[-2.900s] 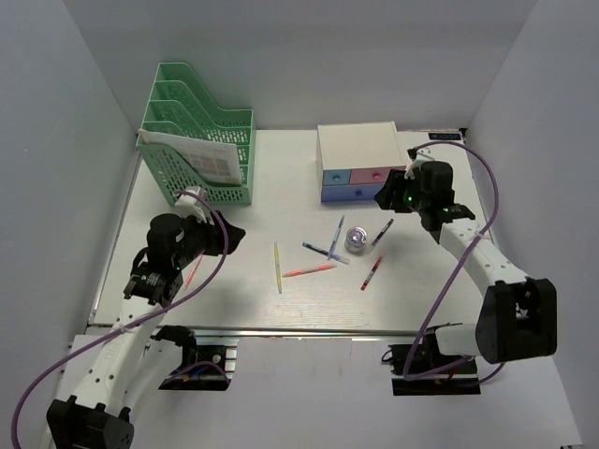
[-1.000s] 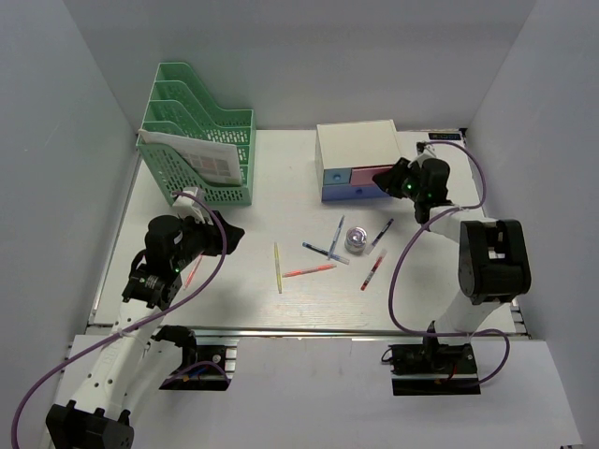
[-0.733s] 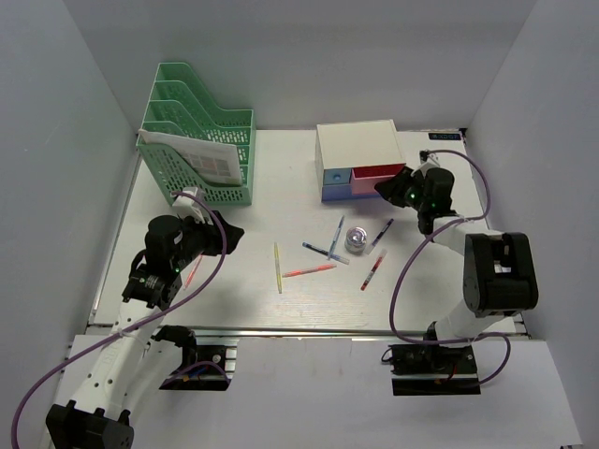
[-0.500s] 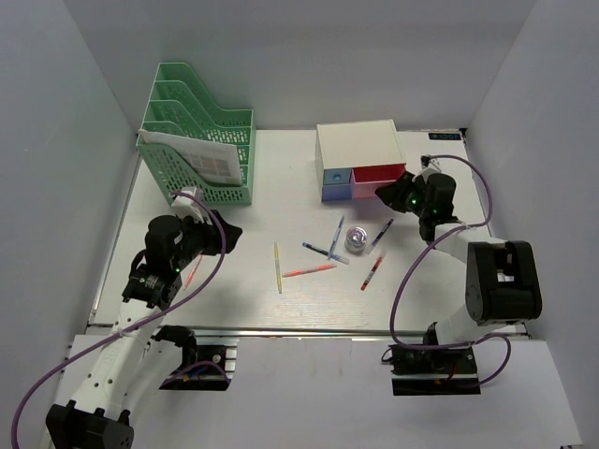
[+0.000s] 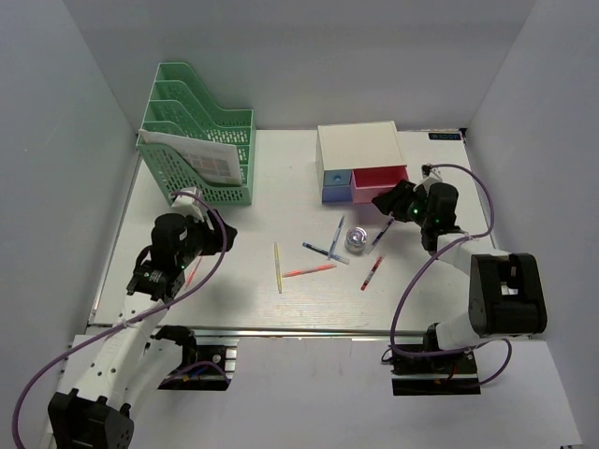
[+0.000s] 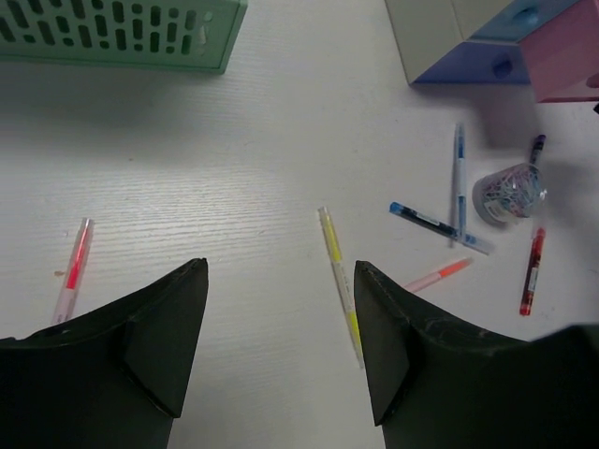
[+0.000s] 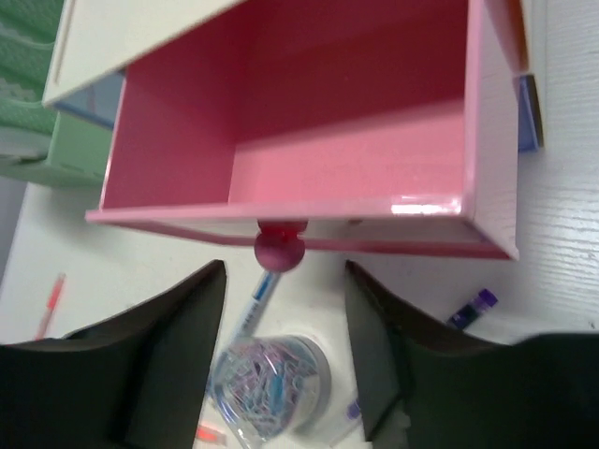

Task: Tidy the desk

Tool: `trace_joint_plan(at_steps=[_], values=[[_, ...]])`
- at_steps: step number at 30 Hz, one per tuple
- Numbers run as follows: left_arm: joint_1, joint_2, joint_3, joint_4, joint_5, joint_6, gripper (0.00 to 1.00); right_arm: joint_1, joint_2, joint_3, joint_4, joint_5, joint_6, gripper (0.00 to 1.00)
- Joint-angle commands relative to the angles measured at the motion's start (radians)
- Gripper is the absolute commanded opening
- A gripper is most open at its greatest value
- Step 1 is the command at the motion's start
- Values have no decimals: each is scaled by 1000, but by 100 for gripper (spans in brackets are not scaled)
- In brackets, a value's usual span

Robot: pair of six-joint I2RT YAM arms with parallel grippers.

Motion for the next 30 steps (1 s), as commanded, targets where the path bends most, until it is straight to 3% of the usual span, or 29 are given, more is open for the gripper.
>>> trace_joint_plan(at_steps=[1,2,5,6,12,15,20,21,22,24,30], values=[[-4,16,-16,-13,-69,-4,74,-10,-50,-22,-1,-39,-13,62],[-4,22,-16,-16,-84,-5,75,-13,-58,-24,-7,-48,-15,71],[-4,62,-5,-35,-112,-13,80,-16,-88,-37,-27,-91,-30,88],[-4,85,-2,-45,-156,-16,82,-19,-97,-44,-31,-108,-32,89],[-4,168,27,-105,-265,-36,89,-24,-194,-48,-109,-235,-102,84],[-4,252,57,-137,-268,-30,89,-25,-243,-16,-220,-339,-220,76],[-4,346,77,-165,-274,-27,89,-24,-297,47,-450,-575,-569,64],[-4,352,84,-168,-282,-24,88,-25,-295,53,-481,-589,-614,66],[-4,358,90,-176,-287,-24,88,-18,-295,58,-505,-599,-695,77],[-4,357,94,-186,-282,-25,88,-10,-286,70,-570,-611,-766,89],[-4,297,68,-154,-242,-24,89,47,-237,102,-659,-444,-944,89]])
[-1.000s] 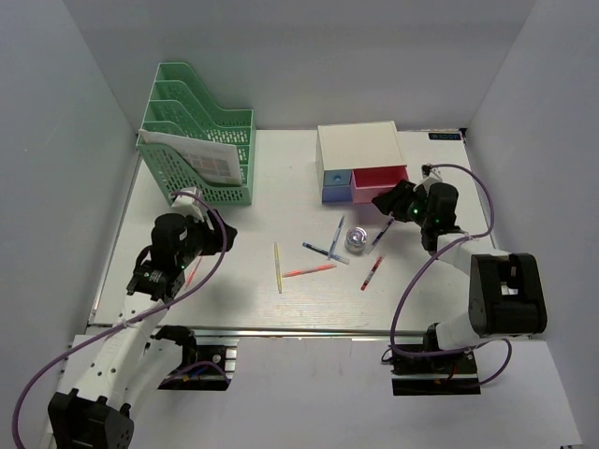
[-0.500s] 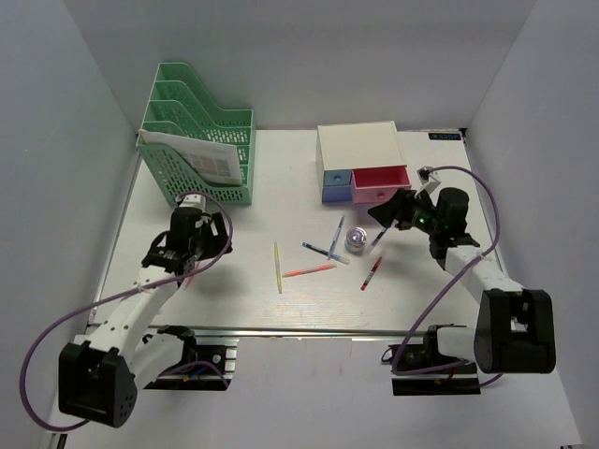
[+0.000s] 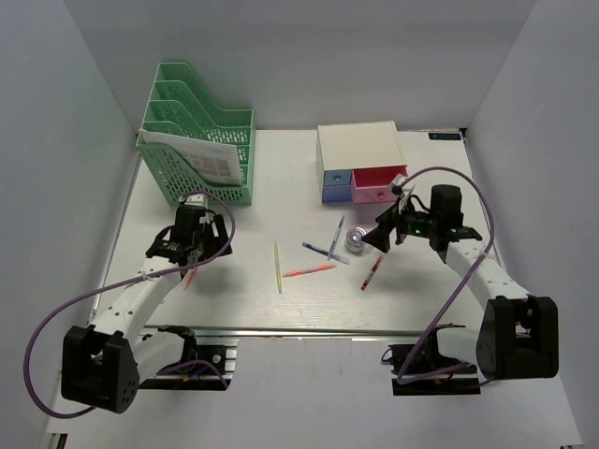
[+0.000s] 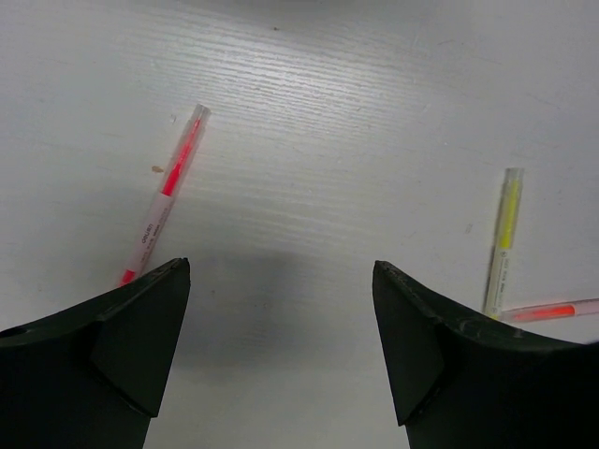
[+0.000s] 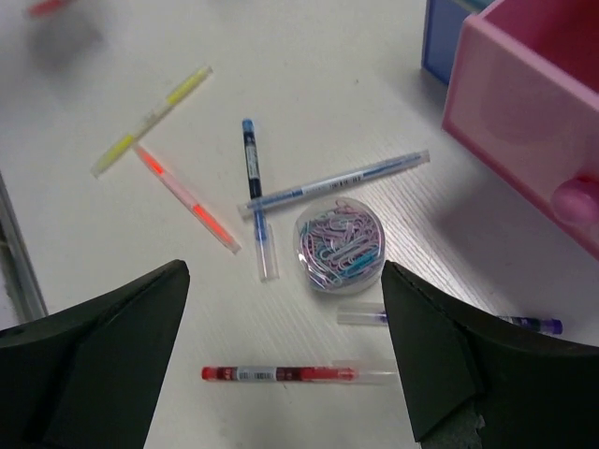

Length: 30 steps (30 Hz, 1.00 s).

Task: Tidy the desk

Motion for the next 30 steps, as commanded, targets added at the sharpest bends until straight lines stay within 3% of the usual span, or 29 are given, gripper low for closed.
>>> trace_joint_plan(at_steps=[1,9,16,26,30], values=[[-4,-50,13,12,22,0,89,42,32,55,-98,78,-166,89],[-4,-113,3,37,74,3,88,187,90,63,-69,301,-149,89],[-4,-157,0,44,100,5,89,261,133,33,98,542,-97,89],[-4,-177,0,54,115,5,89,310,252,44,117,598,-93,89],[-4,-177,0,54,120,5,89,316,272,40,126,607,-99,83]])
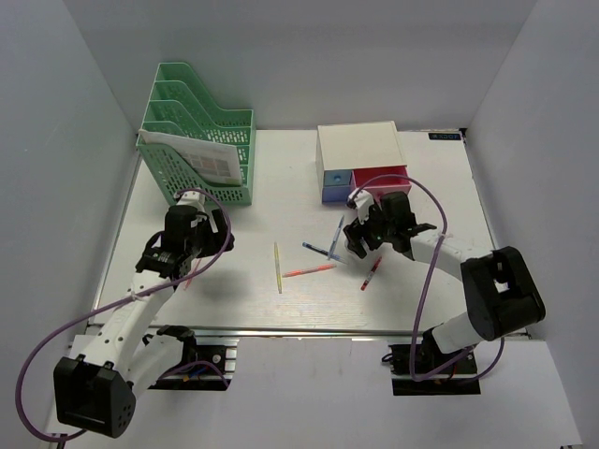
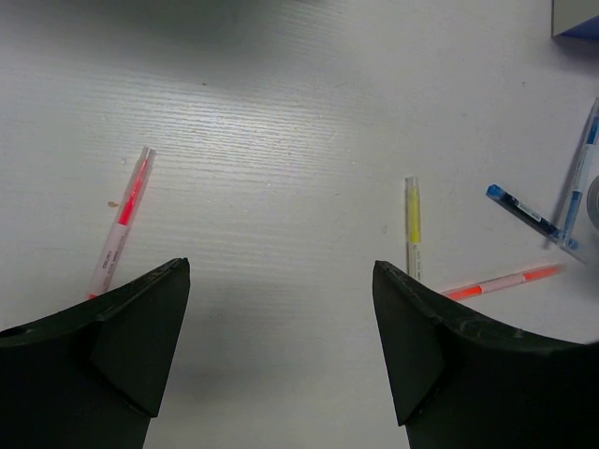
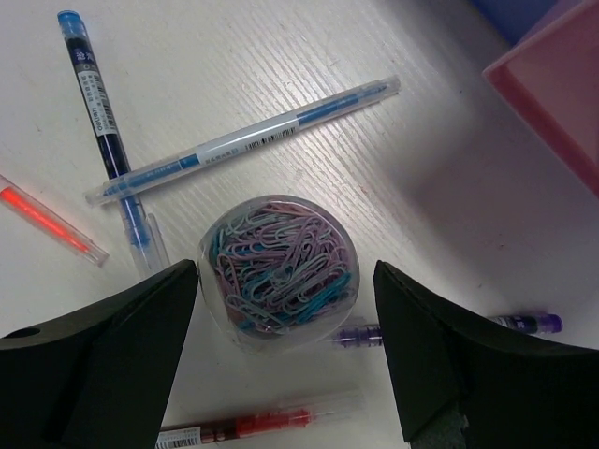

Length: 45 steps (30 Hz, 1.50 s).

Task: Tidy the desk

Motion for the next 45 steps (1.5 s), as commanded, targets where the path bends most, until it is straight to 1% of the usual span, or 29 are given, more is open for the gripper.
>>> trace_joint_plan(at_steps=[1,2,4,5,6,10,11,12,15,19,20,21,23,25,27,30,31,33,34,37,40,45], values=[[-4,-25,0,16,19,6,89,14,8,15,50,20,0,81],[-4,-25,0,16,19,6,89,12,8,10,56,20,-3,76],[-4,-26,0,16,19,6,89,17,10,12,59,20,-8,70],[-4,-29,2,16,19,8,89,20,10,10,60,17,-12,64],[-4,-29,0,16,19,8,88,17,10,7,58,14,-18,59],[-4,-31,0,16,19,6,89,18,-1,13,38,10,-34,45],[-4,-29,-1,16,19,8,89,17,-5,15,33,0,-37,38],[-4,-31,-1,19,21,6,89,-1,-19,18,15,-7,-41,34],[-4,-31,-3,19,24,8,88,9,-76,27,-17,-47,-64,21],[-4,-33,-4,22,31,9,89,6,-191,80,-162,-165,-110,8],[-4,-33,-4,23,31,9,89,8,-211,97,-183,-200,-115,6],[-4,-31,-4,23,31,11,89,6,-246,116,-204,-213,-113,5],[-4,-26,-6,25,31,14,88,8,-266,188,-264,-230,-112,4],[-4,-26,-6,25,31,15,89,8,-291,231,-279,-242,-101,4],[-4,-28,-6,28,65,15,89,2,-303,288,-278,-244,-92,4],[-4,-29,-7,28,65,15,88,-6,-288,357,-224,-158,-40,3],[-4,-32,-6,28,67,15,89,-5,-282,373,-209,-82,-23,0],[-4,-34,-9,28,67,17,88,-21,-248,418,-163,-11,11,0],[-4,-34,-9,28,68,17,88,-26,-236,430,-149,61,22,0],[-4,-36,-9,27,70,17,89,-54,-191,453,-109,138,51,0],[-4,-34,-9,30,70,18,88,-81,-159,446,-69,160,57,0],[-4,-37,-9,31,76,19,88,-117,-99,455,-71,140,61,0]])
